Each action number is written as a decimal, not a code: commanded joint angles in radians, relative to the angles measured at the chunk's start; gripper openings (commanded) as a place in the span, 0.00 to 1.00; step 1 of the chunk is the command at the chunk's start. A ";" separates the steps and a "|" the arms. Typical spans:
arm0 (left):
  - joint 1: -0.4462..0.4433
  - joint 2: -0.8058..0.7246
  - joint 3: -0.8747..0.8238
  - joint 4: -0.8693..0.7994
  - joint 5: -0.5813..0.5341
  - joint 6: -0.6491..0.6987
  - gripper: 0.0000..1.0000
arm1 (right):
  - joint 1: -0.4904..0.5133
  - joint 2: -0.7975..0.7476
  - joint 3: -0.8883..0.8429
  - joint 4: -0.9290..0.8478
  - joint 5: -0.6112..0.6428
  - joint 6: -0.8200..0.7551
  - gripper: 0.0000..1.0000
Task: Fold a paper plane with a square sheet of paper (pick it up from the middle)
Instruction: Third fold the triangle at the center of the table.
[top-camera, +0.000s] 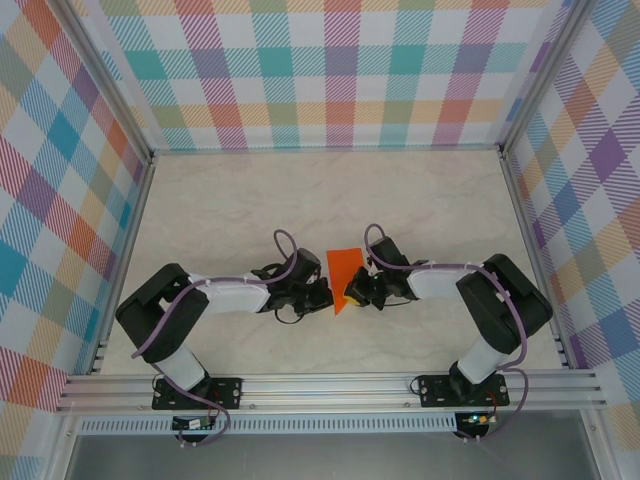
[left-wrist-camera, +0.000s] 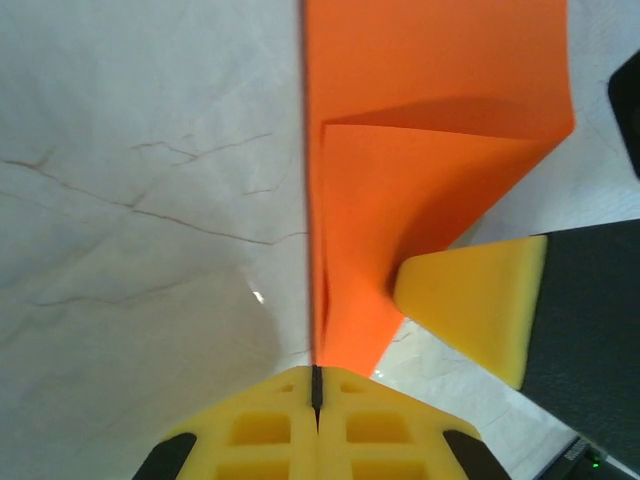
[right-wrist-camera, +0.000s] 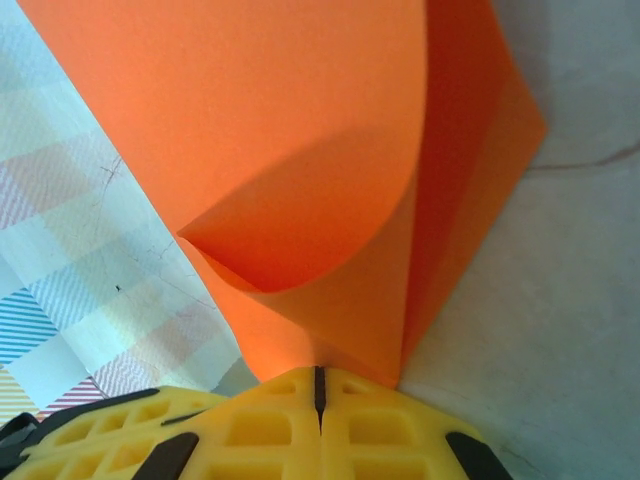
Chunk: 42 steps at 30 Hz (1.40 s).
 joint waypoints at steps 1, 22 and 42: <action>-0.022 0.005 -0.003 0.081 0.019 -0.042 0.00 | 0.009 0.028 -0.014 0.016 0.012 0.038 0.02; -0.030 0.106 0.058 -0.093 -0.012 -0.012 0.00 | 0.009 -0.007 0.035 -0.057 0.038 -0.291 0.02; -0.031 0.175 0.144 -0.463 -0.104 0.059 0.00 | -0.240 0.089 0.144 -0.097 0.094 -0.543 0.02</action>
